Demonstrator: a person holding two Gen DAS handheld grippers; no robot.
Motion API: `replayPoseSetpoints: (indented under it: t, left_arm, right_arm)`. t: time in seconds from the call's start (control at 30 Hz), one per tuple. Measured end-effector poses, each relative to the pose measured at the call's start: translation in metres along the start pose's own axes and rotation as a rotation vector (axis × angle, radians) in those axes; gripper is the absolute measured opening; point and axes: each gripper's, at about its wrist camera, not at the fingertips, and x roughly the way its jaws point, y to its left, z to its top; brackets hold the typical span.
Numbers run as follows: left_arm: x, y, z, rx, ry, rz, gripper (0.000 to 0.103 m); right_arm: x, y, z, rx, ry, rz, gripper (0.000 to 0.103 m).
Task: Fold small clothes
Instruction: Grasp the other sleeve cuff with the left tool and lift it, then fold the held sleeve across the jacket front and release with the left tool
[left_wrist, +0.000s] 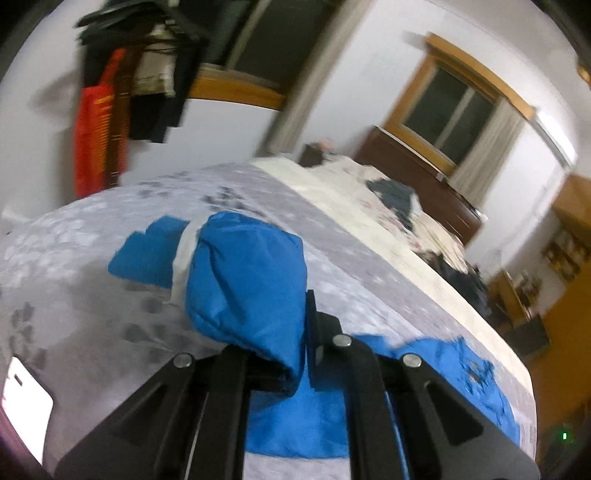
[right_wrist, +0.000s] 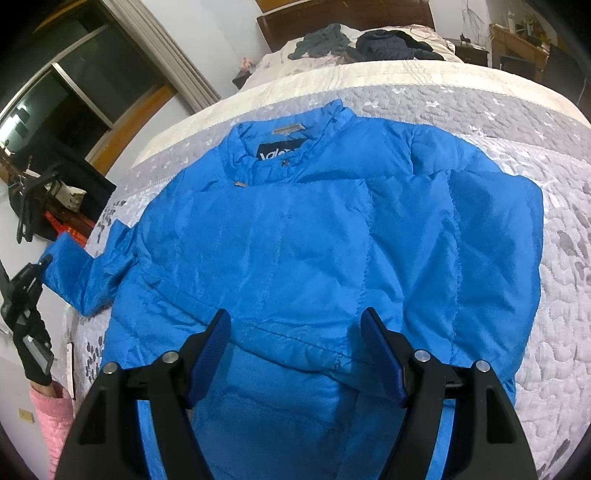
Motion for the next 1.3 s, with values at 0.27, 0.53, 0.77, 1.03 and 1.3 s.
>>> replayPoseSetpoints:
  t: [0.27,0.53,0.77,1.03,1.3]
  left_arm:
    - [0.011,-0.094,-0.038,0.163,0.03,-0.105,0.005]
    - [0.019,-0.177,-0.081,0.297,0.083,-0.226,0.005]
    - [0.043,-0.234,-0.127,0.365,0.16,-0.284,0.005]
    - [0.063,-0.278,-0.189,0.455,0.284,-0.372,0.005]
    - [0.096,-0.313,-0.24,0.516,0.447,-0.43,0.009]
  right_arm:
    - [-0.004,-0.004,0.001,0.004,-0.01,-0.01,0.073]
    - [-0.005,-0.009,0.003,0.011,-0.008,-0.007,0.073]
    - [-0.01,-0.016,0.006,0.021,-0.023,-0.017,0.073]
    - [-0.009,-0.03,0.009,0.046,-0.022,-0.027,0.073]
    - [-0.015,-0.047,0.012,0.084,-0.042,-0.065,0.073]
